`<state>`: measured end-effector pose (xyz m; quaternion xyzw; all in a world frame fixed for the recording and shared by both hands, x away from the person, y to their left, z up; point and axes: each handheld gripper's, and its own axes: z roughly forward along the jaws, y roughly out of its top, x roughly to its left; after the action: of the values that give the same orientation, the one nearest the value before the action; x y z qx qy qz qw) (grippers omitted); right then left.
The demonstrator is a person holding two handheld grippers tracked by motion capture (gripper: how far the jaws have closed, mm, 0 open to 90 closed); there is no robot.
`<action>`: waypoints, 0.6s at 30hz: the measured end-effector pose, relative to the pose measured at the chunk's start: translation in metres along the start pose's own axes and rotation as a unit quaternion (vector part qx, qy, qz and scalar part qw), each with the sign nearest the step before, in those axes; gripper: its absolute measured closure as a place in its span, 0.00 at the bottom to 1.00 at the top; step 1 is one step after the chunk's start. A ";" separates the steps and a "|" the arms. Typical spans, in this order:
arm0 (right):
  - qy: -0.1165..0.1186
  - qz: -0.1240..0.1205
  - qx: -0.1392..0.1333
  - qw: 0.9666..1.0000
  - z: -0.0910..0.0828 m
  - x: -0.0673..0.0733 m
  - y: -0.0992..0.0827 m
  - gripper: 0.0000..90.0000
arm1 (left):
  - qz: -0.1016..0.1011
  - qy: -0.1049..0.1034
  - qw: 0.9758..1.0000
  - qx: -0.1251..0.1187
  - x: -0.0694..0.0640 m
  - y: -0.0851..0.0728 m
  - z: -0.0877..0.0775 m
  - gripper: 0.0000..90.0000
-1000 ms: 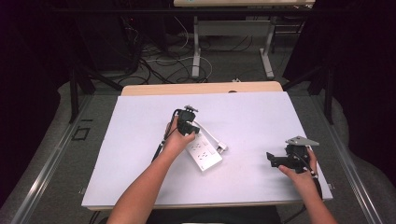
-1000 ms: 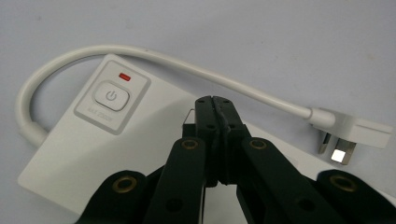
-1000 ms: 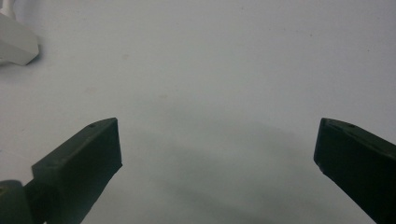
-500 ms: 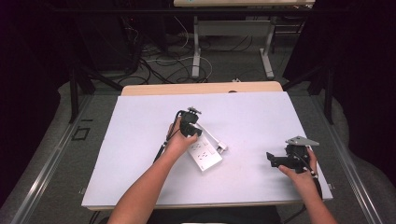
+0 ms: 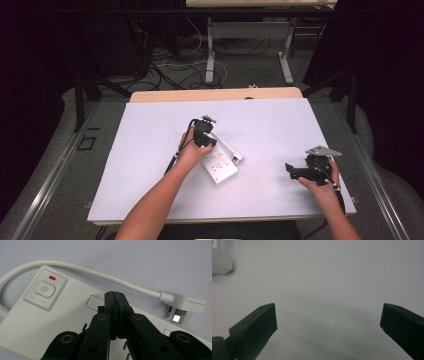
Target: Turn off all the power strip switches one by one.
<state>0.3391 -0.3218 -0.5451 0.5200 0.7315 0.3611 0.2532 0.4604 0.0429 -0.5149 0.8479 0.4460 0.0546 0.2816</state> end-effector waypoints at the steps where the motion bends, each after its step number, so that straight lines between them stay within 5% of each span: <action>1: 0.000 0.001 0.000 1.000 0.000 0.000 0.000 0.00 | -0.006 -0.002 1.000 0.000 0.000 0.000 0.001 1.00; 18: 0.001 0.002 -0.001 1.000 -0.001 0.000 0.000 0.00 | -0.006 0.000 1.000 0.001 -0.003 -0.001 0.002 1.00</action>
<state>0.3388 -0.3219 -0.5445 0.5213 0.7300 0.3628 0.2525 0.4585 0.0400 -0.5170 0.8456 0.4507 0.0528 0.2812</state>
